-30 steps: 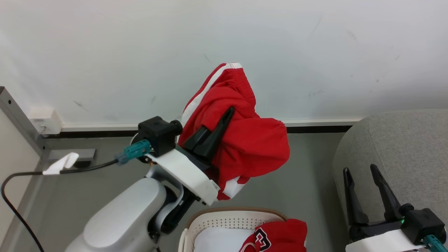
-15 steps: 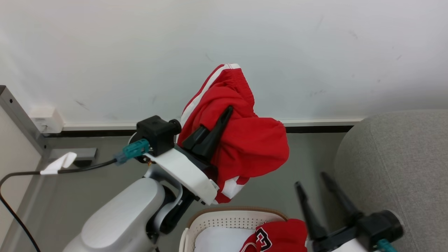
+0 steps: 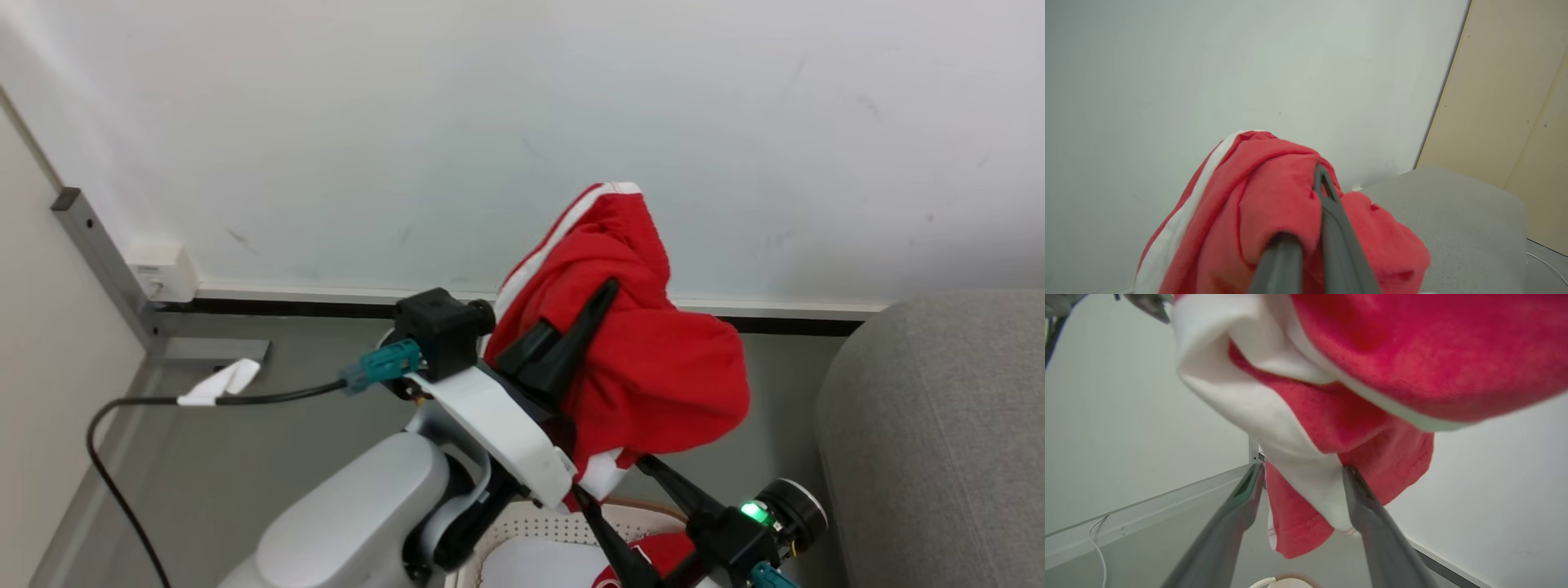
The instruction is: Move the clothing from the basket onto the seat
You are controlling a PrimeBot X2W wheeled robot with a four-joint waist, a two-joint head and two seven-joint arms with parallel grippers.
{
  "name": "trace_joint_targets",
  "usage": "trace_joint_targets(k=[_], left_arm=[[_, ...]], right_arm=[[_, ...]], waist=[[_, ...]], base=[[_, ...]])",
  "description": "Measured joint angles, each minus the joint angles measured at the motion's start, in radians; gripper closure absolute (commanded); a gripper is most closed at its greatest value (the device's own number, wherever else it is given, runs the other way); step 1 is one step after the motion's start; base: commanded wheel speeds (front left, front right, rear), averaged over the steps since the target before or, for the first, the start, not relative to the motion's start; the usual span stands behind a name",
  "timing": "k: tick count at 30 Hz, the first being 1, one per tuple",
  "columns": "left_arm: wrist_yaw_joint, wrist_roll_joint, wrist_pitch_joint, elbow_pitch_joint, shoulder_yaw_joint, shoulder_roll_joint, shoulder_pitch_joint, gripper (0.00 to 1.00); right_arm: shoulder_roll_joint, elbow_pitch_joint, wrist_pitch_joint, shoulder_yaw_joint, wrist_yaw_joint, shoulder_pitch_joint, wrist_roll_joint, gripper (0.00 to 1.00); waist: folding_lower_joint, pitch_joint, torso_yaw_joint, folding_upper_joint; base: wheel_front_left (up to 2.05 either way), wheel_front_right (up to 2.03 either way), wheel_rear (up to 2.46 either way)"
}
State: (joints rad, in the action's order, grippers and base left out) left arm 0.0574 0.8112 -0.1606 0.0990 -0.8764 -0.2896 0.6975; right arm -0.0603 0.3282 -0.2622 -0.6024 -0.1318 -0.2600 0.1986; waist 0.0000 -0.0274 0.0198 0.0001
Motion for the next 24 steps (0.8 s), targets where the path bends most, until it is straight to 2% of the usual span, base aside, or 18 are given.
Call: trace_joint_targets(k=[4, 8, 13, 14, 15, 16, 24], left_arm=[[-0.005, 0.008, 0.001, -0.001, -0.018, 0.025, -0.006, 1.0], [-0.013, 0.016, 0.012, -0.002, -0.042, 0.044, -0.014, 1.0], [-0.022, 0.016, 0.014, 0.002, -0.062, 0.053, -0.027, 1.0], [-0.022, 0.016, 0.014, 0.004, -0.064, 0.055, -0.027, 1.0], [-0.022, 0.017, 0.014, 0.004, -0.066, 0.058, -0.027, 1.0], [-0.023, 0.017, 0.014, 0.005, -0.067, 0.061, -0.027, 1.0], [-0.022, 0.026, 0.011, 0.016, -0.062, 0.058, -0.029, 1.0]], right_arm=[[0.005, 0.013, 0.0, 0.022, 0.0, -0.024, -0.036, 0.0], [0.008, -0.011, 0.0, 0.093, 0.0, -0.026, -0.082, 0.0], [0.011, -0.034, 0.0, 0.104, 0.0, -0.023, -0.072, 0.0], [0.011, -0.031, 0.0, 0.104, 0.0, -0.023, -0.069, 0.27], [0.011, -0.025, 0.0, 0.104, 0.0, -0.023, -0.067, 0.78], [0.011, -0.023, 0.0, 0.105, 0.0, -0.024, -0.063, 1.0], [0.011, -0.037, 0.0, 0.142, 0.0, -0.021, -0.007, 1.0]], waist=[[0.0, -0.008, 0.026, 0.0], [0.0, -0.012, 0.054, 0.0], [0.0, -0.011, 0.083, 0.0], [0.0, -0.011, 0.087, 0.0], [0.0, -0.011, 0.091, 0.0], [0.0, -0.011, 0.095, -0.0001], [0.0, -0.008, 0.107, 0.0]], base=[[0.0, 0.0, 0.0], [0.0, 0.0, 0.0], [0.0, 0.0, 0.0], [0.0, 0.0, 0.0], [0.0, 0.0, 0.0], [0.0, 0.0, 0.0], [0.0, 0.0, 0.0]])
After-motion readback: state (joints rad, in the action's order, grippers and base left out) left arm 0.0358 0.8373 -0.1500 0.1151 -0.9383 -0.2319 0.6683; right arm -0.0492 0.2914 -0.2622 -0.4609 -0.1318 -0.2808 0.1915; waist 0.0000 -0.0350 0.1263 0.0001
